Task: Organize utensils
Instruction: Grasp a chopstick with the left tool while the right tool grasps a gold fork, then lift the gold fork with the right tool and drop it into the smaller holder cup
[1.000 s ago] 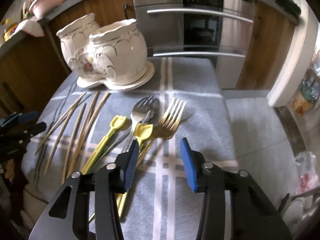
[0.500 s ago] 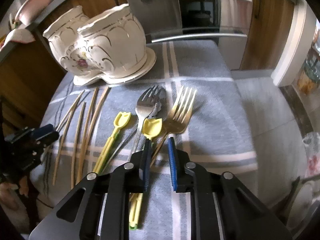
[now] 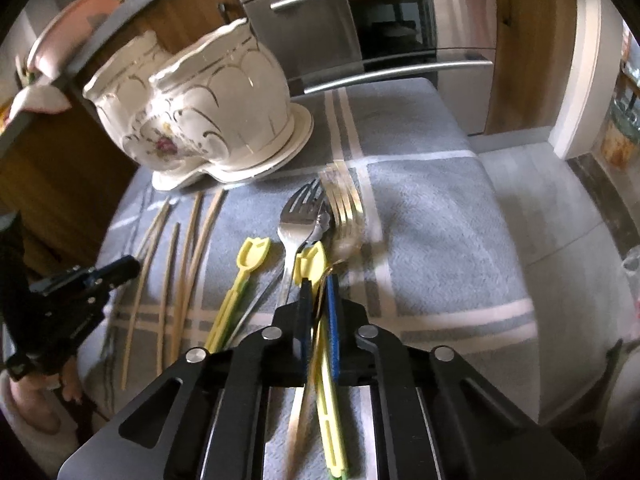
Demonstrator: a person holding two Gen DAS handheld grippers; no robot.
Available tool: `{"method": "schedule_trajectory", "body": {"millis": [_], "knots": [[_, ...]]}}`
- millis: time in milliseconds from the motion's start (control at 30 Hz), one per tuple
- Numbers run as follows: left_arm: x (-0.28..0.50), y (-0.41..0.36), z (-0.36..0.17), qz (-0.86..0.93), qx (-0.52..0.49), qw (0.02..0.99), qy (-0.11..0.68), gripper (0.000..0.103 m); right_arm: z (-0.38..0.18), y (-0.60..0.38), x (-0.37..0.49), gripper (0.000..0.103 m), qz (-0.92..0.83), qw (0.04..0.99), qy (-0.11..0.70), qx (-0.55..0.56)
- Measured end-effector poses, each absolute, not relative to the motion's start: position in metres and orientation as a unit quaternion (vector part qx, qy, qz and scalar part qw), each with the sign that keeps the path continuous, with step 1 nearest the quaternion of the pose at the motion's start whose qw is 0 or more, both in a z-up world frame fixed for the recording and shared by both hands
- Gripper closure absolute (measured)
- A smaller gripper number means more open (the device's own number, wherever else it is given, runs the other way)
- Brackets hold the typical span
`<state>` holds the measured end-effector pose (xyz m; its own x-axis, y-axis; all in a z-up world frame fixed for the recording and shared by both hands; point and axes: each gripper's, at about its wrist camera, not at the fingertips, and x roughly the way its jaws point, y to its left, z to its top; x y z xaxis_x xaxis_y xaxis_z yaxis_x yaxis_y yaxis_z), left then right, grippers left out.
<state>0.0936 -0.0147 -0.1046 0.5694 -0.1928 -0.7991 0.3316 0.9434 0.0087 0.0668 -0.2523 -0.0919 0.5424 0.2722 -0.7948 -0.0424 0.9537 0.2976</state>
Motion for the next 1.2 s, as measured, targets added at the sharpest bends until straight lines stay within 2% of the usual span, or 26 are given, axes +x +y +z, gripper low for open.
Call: {"method": "schedule_trajectory", "body": {"millis": [333,833,1200], "knots": [[0.069,-0.002,-0.085,-0.157,0.045,0.915,0.369,0.098,-0.076,-0.263,0.041,0.097,0.126,0.898,0.399,0.133],[0.035,0.011,-0.032,-0.171,0.01,0.951,0.257,0.098,-0.013,-0.241,-0.015,0.097,0.19,0.961,0.192,0.051],[0.062,0.016,0.032,-0.188,-0.028,0.964,0.185,0.098,0.053,-0.222,0.026,0.097,0.209,0.97,0.108,0.06]]}}
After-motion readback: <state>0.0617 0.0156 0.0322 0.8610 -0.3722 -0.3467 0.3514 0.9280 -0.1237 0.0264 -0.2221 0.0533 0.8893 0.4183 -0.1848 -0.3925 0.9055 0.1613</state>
